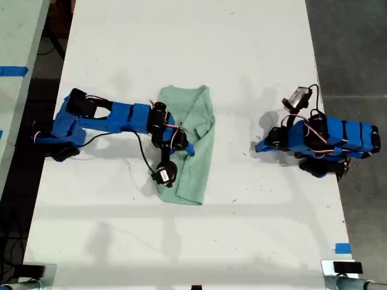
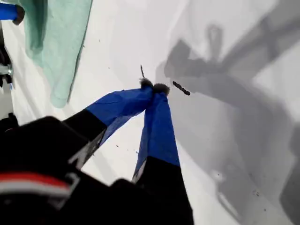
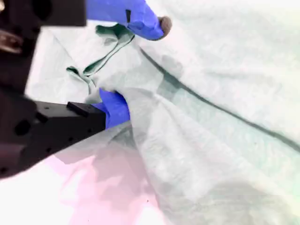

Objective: Fold t shirt

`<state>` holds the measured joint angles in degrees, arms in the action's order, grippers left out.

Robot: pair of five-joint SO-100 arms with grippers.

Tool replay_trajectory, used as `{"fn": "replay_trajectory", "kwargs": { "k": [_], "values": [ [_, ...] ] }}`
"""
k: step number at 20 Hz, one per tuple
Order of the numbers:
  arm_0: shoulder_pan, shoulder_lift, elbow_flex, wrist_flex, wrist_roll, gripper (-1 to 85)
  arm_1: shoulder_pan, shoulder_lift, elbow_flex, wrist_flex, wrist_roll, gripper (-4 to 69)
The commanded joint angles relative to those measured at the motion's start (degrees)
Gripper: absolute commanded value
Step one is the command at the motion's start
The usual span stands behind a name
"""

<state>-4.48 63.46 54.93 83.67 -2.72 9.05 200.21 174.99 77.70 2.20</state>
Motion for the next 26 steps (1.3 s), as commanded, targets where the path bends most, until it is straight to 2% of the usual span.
{"fn": "replay_trajectory", "kwargs": {
  "k": [1, 3, 7, 10, 12, 15, 18, 26],
  "values": [
    [-3.1, 1.6, -3.8, -4.1, 4.7, 21.7, -0.6, 0.6, 2.2, 0.4, 0.1, -0.3],
    [-3.3, -2.1, -4.5, -7.8, 9.1, 22.0, -0.6, 0.6, 2.2, 0.4, 0.1, -0.3],
    [-0.8, -2.8, -4.5, -10.4, 9.8, 20.9, -0.7, 0.6, 2.2, 0.4, 0.1, -0.3],
    [-2.0, -4.9, -4.4, -6.2, 8.5, 19.9, -0.8, 0.6, 2.2, 0.4, 0.1, -0.3],
    [0.1, -4.9, -4.4, -3.8, 9.8, 20.5, -0.8, 0.6, 2.2, 0.4, 0.1, -0.3],
    [2.0, -7.5, -3.4, 7.7, 5.0, 20.5, -0.8, 0.6, 2.2, 0.4, 0.1, -0.3],
    [1.8, -0.7, 7.6, 8.0, 3.3, 20.6, -0.9, 0.6, 2.2, 0.4, 0.1, -0.3],
    [1.7, 15.8, 11.8, 8.1, 2.7, 20.7, -0.9, 0.6, 2.2, 0.4, 0.2, -0.3]
  ]
}}
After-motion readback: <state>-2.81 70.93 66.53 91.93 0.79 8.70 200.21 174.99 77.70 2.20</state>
